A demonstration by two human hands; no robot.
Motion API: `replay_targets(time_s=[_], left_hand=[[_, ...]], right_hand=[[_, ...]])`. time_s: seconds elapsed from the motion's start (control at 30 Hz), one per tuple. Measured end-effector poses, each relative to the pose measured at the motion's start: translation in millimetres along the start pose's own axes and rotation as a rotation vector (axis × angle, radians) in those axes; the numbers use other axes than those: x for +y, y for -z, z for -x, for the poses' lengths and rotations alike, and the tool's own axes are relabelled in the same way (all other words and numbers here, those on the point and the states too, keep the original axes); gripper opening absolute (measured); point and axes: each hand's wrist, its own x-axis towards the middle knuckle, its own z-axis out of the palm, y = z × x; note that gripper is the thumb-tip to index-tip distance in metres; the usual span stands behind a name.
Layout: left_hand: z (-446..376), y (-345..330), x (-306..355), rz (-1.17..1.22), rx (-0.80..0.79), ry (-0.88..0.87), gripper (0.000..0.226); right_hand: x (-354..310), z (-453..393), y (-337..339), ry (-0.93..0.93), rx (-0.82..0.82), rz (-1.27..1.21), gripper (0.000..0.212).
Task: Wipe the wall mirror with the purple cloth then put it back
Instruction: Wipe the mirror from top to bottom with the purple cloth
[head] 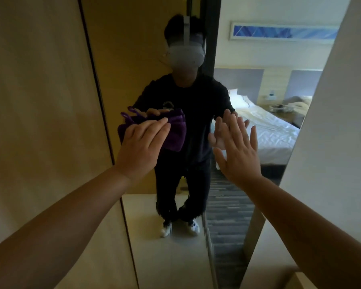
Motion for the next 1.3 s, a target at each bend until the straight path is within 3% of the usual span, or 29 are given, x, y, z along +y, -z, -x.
replay_targets(time_s=[0.37,0.57,0.87,1.0,1.17,1.3], left_hand=[[36.5,-63.6,-6.2,-0.172,0.235,0.018,0.048],[44.0,-72.1,-1.7,-0.233,0.19,0.057,0.052],[61.8,-76.7,-3.0,-0.276,0.166,0.035,0.054],[50.2,-66.9,-7.9,-0.284,0.212,-0.007,0.047],[-2.6,-33.7,-23.2,-0.285,0.254,0.062,0.047],[-34.1,-18.0,-55.3,-0.306,0.103,0.142,0.052]], right_hand=[[-16.7,34.1,-75.4,-0.013,0.286,0.101,0.067],[-14.5,66.5,-105.2,-0.077,0.297,0.222,0.07],[-1.3,48.7,-120.2,-0.045,0.345,0.206,0.067],[1.1,47.7,-124.0,-0.042,0.373,0.194,0.068],[2.5,47.6,-124.4,-0.035,0.391,0.187,0.069],[2.8,49.9,-125.1,-0.017,0.405,0.2,0.07]])
